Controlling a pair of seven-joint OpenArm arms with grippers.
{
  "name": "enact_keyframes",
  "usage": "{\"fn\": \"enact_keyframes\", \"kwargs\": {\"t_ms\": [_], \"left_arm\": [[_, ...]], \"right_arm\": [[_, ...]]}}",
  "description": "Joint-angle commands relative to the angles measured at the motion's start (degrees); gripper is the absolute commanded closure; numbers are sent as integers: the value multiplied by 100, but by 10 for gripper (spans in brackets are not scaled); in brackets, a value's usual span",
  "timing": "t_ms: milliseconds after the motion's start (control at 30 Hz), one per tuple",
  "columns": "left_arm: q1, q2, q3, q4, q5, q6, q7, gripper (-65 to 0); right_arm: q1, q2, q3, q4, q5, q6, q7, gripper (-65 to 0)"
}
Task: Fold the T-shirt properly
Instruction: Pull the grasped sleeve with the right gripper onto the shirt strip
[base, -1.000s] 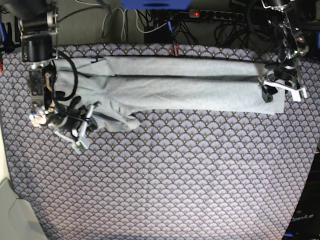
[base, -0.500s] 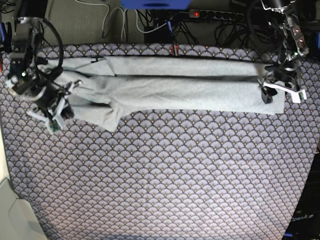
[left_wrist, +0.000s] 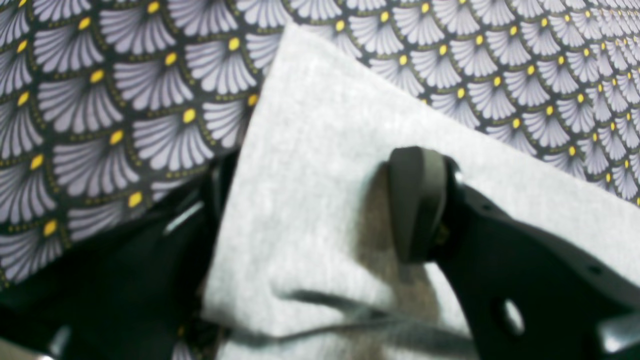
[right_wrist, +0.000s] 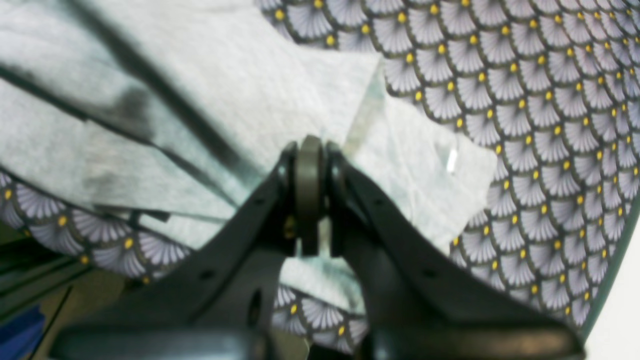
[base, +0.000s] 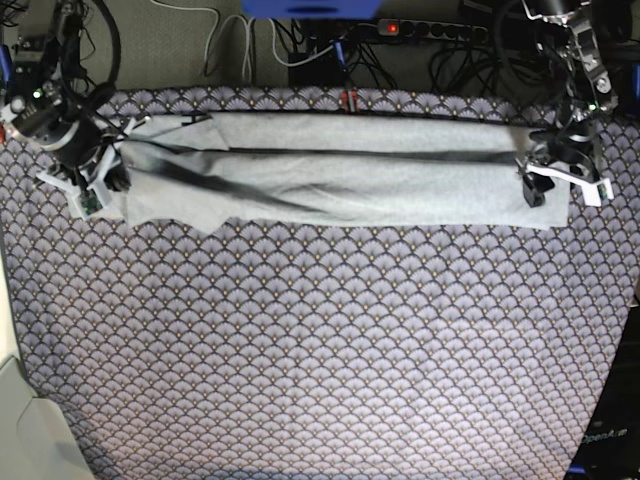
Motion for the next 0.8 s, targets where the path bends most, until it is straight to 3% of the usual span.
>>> {"fn": "enact_keyframes", "kwargs": {"t_ms": [0, 400, 767], "left_arm": [[173, 61, 79, -171, 121, 90, 887, -407], [252, 43, 79, -171, 138, 90, 887, -407], [252, 43, 79, -171, 147, 90, 887, -408]], "right_arm": [[-91, 63, 31, 102, 62, 0, 76, 0], [-399, -254, 31, 225, 44, 0, 85, 0], [-399, -289, 22, 172, 27, 0, 85, 0]]}}
